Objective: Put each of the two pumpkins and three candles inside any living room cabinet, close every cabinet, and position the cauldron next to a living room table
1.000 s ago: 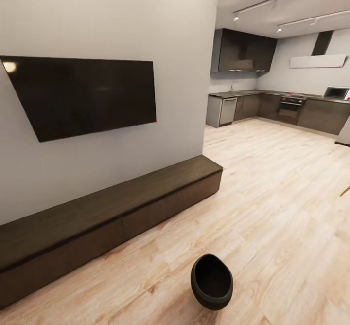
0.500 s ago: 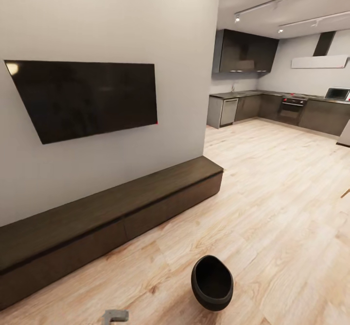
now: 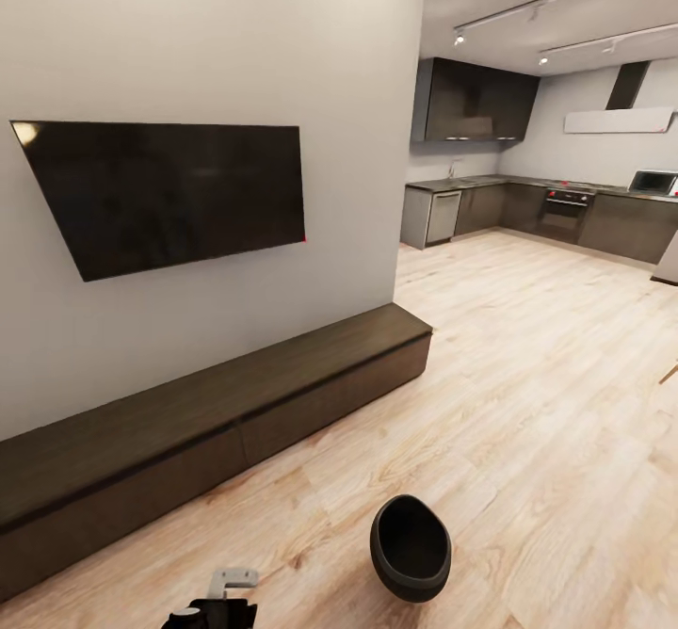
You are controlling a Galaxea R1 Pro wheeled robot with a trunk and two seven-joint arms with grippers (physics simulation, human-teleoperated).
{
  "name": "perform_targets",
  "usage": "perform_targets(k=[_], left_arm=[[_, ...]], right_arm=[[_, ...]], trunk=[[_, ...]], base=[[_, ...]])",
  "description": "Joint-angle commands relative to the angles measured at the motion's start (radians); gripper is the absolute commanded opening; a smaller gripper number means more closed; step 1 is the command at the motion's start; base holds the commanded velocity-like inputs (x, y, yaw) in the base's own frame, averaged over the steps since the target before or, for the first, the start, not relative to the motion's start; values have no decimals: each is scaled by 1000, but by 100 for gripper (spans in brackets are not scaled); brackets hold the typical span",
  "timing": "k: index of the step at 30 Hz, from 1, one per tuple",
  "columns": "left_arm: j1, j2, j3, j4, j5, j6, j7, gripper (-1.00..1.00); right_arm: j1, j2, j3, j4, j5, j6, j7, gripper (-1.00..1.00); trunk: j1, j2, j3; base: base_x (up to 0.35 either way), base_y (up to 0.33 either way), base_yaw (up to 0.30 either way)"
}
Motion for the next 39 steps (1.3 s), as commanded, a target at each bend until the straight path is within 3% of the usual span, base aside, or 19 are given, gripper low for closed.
perform_targets(k=[1, 12, 21, 39], left_arm=[[0, 0, 0, -3, 1, 6, -1, 100], [1, -1, -1, -3, -4, -31, -1, 100], [1, 0, -2, 6, -5, -37, 2, 100], [1, 0, -2, 7, -5, -40, 2, 100]], right_arm=[[0, 0, 0, -2, -9, 3, -4, 100], [0, 0, 0, -2, -9, -6, -3, 100], [0, 0, 1, -2, -9, -7, -3, 100], [0, 0, 3, -1, 1, -41, -6, 100]], trunk=[[0, -1, -1], [0, -1, -1], [0, -1, -2], [0, -1, -2]], base=[[0, 0, 0], [0, -13, -177], [69, -243, -266], [207, -117, -21]])
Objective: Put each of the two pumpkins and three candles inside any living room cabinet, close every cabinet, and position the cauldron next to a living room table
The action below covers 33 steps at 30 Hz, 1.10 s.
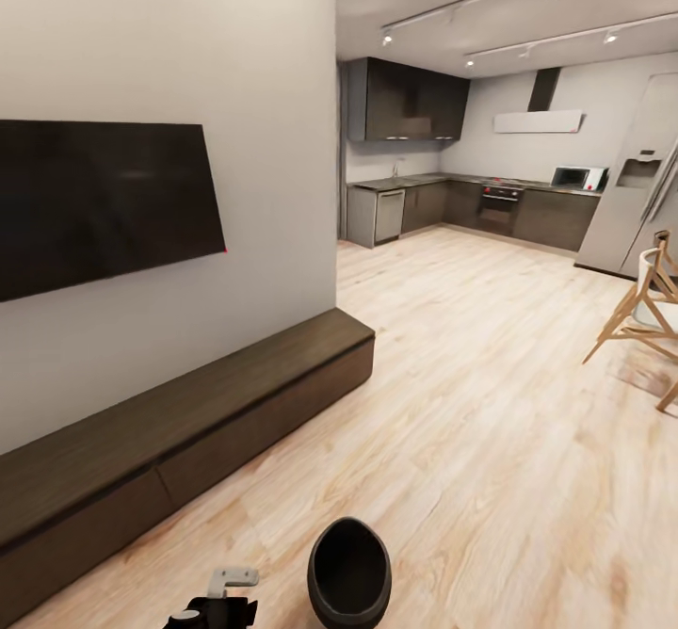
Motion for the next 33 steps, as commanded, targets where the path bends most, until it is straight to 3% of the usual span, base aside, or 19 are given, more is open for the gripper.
perform_targets(k=[1, 25, 33], left_arm=[[0, 0, -1, -2, -1, 6, 0, 100], [0, 2, -1, 0, -1, 6, 0, 100], [0, 1, -1, 0, -1, 6, 0, 100]], right_arm=[[0, 0, 1, -2, -7, 5, -4, 100], [0, 0, 2, 0, -7, -9, -5, 100], [0, 0, 2, 1, -7, -9, -5, 100]], trunk=[[0, -1, -1], [0, -1, -1], [0, -1, -1]], base=[[172, -5, 0], [200, 5, -30], [141, -131, -7]])
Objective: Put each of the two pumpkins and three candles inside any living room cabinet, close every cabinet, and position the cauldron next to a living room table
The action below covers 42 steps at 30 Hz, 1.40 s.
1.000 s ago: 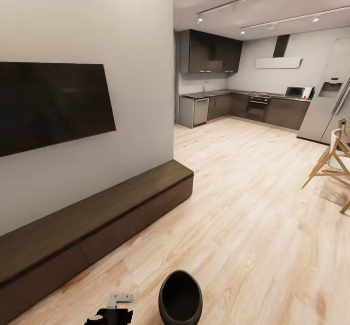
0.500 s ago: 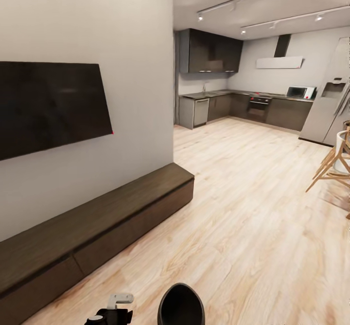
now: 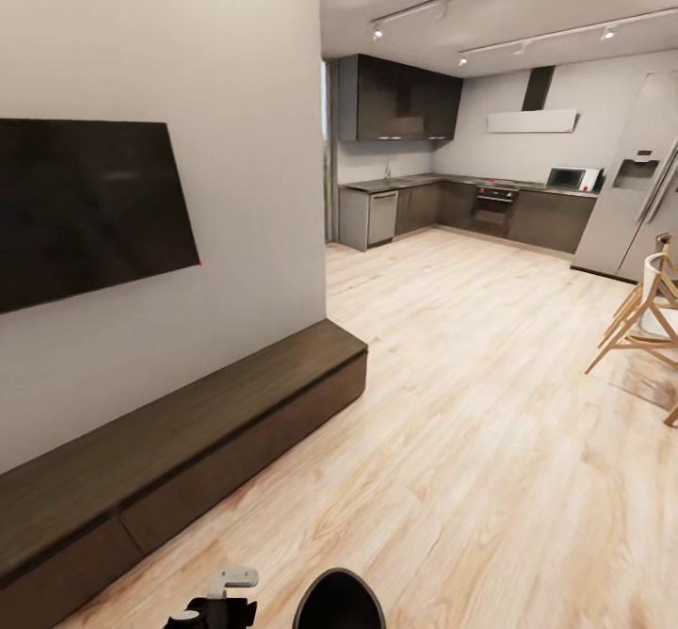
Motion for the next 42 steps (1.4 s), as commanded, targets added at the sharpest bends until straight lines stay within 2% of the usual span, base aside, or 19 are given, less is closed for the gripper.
perform_targets(k=[1, 15, 37, 42], left_arm=[[0, 0, -1, -2, 0, 6, 0, 100], [0, 1, -1, -1, 0, 6, 0, 100], [0, 0, 1, -11, 3, 6, 0, 100], [0, 0, 1, -11, 4, -41, -2, 100]], right_arm=[[0, 0, 1, -2, -7, 5, -4, 100], [0, 0, 1, 1, -7, 3, -3, 100], [0, 0, 1, 2, -7, 3, -3, 100], [0, 1, 1, 1, -7, -13, -4, 100]], trunk=[[0, -1, -1], [0, -1, -1], [0, -1, -1], [0, -1, -1]], base=[[57, -67, -1], [131, 13, 0], [7, 15, 0], [0, 0, 0]])
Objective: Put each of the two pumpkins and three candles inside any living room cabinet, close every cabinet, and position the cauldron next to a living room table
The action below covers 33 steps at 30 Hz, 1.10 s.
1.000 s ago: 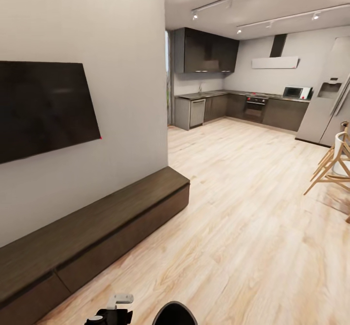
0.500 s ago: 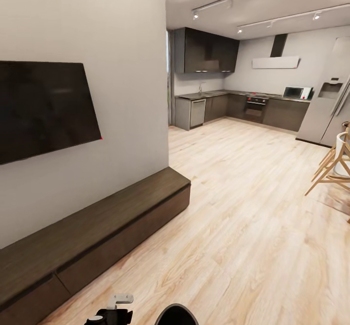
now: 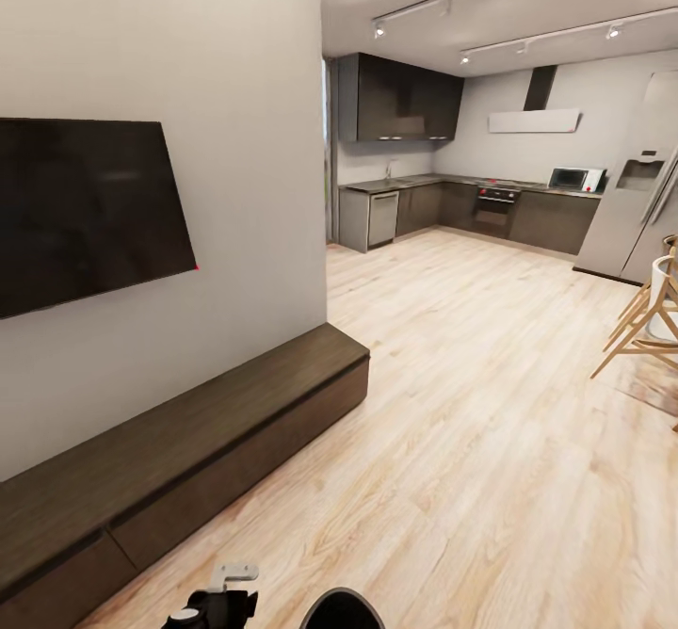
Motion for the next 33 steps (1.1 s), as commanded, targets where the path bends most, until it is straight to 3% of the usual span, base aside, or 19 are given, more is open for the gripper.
perform_targets(k=[1, 4, 20, 28, 33], left_arm=[[0, 0, -1, -2, -1, 1, -1, 100], [1, 0, -1, 0, -2, -10, -2, 100], [1, 0, -1, 1, 3, -16, -3, 100], [1, 0, -1, 1, 3, -16, -4, 100], [1, -1, -1, 4, 3, -16, -5, 100]], right_arm=[[0, 0, 1, -3, -7, 3, -4, 100], [0, 1, 2, -4, -7, 0, -4, 100], [0, 1, 2, -5, -7, -7, -2, 100], [0, 1, 5, -8, -5, -7, -1, 100], [0, 10, 55, -12, -6, -13, -2, 100]], trunk=[[0, -1, -1], [0, -1, -1], [61, -113, -51], [61, -113, -51], [61, -113, -51]], base=[[0, 0, 0], [0, 0, 0], [0, 0, 0], [0, 0, 0], [0, 0, 0]])
